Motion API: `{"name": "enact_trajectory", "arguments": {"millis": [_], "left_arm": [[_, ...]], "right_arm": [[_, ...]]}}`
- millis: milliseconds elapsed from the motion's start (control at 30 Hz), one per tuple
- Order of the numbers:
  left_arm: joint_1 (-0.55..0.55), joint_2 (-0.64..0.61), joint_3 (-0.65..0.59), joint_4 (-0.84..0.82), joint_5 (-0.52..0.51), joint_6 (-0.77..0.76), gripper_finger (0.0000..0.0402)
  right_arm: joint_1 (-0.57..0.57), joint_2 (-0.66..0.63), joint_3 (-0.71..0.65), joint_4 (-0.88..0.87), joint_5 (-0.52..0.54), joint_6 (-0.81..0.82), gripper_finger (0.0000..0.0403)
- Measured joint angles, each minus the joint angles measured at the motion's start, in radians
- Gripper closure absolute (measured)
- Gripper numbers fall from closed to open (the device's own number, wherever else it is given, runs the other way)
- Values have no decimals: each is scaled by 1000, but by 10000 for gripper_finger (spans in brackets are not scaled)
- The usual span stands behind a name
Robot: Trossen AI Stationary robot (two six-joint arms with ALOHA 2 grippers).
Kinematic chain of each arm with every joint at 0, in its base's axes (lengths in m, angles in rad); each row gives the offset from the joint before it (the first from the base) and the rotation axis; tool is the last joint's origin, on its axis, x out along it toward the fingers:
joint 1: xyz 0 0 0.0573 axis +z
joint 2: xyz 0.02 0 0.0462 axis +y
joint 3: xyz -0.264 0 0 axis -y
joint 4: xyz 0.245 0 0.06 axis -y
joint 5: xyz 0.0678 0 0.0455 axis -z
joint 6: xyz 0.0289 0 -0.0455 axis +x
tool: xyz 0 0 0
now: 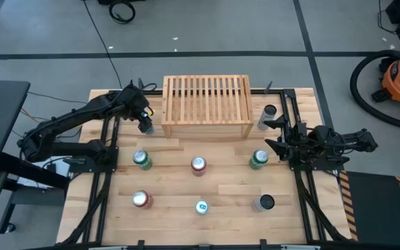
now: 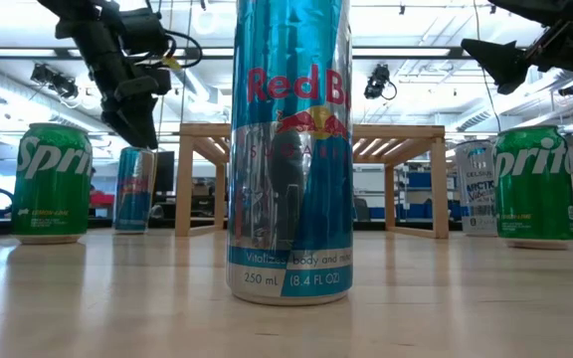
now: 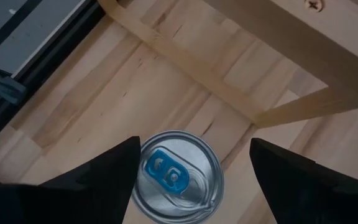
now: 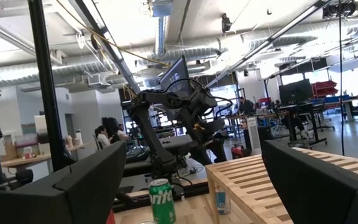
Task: Place canned beverage on shelf
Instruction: Put the top blue soda can on the shelf
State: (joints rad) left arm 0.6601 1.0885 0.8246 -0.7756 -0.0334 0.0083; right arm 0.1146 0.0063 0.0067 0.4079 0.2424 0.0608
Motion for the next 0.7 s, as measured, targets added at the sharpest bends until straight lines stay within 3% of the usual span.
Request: {"name": "enact_trajectory", "arguments": {"millis": [400,533,700], "left_arm": [[-34,-35,59,-89,8,-5,86],[-34,-34,47,-131,-52,-7,86],[-33,-33,9,-123,-55,-24,86]], "right_arm": [[0,0,0,-7,0,0,16],[0,0,0,-7,0,0,16],[0,0,0,-7,-1,0,16]]}}
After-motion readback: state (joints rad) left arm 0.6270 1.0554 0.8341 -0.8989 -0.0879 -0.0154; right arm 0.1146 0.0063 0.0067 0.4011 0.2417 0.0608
